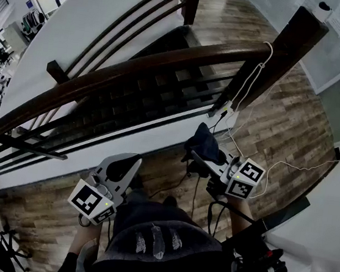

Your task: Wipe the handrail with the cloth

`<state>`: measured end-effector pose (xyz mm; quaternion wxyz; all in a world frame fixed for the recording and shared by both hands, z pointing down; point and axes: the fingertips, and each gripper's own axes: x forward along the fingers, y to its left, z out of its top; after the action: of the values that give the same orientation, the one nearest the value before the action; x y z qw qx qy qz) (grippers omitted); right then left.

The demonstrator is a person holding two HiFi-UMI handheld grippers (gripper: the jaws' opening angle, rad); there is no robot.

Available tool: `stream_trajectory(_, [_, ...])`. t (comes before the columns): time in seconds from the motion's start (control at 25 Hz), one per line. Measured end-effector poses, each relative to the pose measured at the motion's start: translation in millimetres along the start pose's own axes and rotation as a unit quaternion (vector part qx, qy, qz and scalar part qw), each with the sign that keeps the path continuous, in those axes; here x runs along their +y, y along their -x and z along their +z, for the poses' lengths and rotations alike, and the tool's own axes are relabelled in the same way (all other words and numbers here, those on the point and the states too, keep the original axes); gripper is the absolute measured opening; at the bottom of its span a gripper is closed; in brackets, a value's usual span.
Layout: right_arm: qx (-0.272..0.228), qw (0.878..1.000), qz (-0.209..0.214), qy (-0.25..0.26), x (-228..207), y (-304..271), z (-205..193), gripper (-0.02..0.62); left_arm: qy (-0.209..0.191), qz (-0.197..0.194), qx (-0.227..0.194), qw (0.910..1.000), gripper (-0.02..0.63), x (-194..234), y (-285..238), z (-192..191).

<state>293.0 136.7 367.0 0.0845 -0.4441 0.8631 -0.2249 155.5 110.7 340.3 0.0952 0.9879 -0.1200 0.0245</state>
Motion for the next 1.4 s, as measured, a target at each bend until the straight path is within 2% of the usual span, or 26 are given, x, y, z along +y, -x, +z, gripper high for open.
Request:
stream_trajectory(0.12, [0.006, 1.0, -0.006, 0.01, -24, -29, 18, 0.067, 0.014, -0.006, -0.004, 0.9999, 0.006, 35, -11, 1])
stream_trajectory(0.2, [0.012, 0.999, -0.024, 0.018, -48, -43, 32, 0.067, 0.03, -0.03, -0.012, 0.999, 0.006, 56, -31, -1])
stream_trajectory(0.28, [0.016, 0.997, -0.075, 0.032, -82, -46, 49, 0.067, 0.043, -0.074, -0.016, 0.9962, 0.006, 68, -58, -3])
stream_trajectory(0.36, [0.022, 0.986, -0.15, 0.069, -126, -41, 76, 0.067, 0.038, -0.115, -0.014, 0.9926, 0.006, 74, -78, 5])
stream_trajectory(0.48, [0.035, 0.952, -0.265, 0.15, -221, -23, 142, 0.067, 0.022, -0.14, -0.01, 0.9899, 0.006, 87, -102, 22])
stream_trajectory(0.6, [0.067, 0.901, -0.361, 0.232, -327, 0, 217, 0.067, 0.024, -0.134, 0.004, 0.9907, 0.006, 94, -121, 22])
stream_trajectory(0.72, [0.132, 0.847, -0.433, 0.279, -421, 25, 264, 0.067, 0.016, -0.091, 0.027, 0.9954, 0.006, 95, -136, 18])
stream_trajectory(0.8, [0.178, 0.824, -0.459, 0.28, -468, 41, 271, 0.067, 0.015, -0.051, 0.035, 0.998, 0.006, 93, -144, 17])
stream_trajectory(0.84, [0.197, 0.818, -0.464, 0.278, -483, 48, 269, 0.067, 0.02, -0.032, 0.036, 0.9987, 0.006, 91, -147, 14])
stream_trajectory(0.88, [0.21, 0.816, -0.464, 0.274, -492, 53, 264, 0.067, 0.024, -0.013, 0.037, 0.9989, 0.006, 91, -149, 10])
stream_trajectory(0.92, [0.21, 0.819, -0.461, 0.269, -497, 55, 261, 0.066, 0.026, 0.004, 0.04, 0.9989, 0.006, 92, -150, 5])
stream_trajectory(1.04, [0.148, 0.85, -0.446, 0.239, -486, 47, 260, 0.066, 0.025, 0.043, 0.045, 0.9977, 0.006, 99, -153, 0])
stream_trajectory(1.12, [0.121, 0.859, -0.436, 0.239, -472, 32, 257, 0.066, 0.03, 0.067, 0.043, 0.9964, 0.006, 103, -150, 4])
stream_trajectory(1.28, [0.121, 0.876, -0.403, 0.237, -440, -9, 236, 0.066, 0.037, 0.097, 0.03, 0.9941, 0.006, 109, -130, -1])
stream_trajectory(1.4, [0.131, 0.891, -0.371, 0.225, -400, -44, 209, 0.066, 0.029, 0.109, 0.023, 0.9934, 0.006, 116, -99, -8])
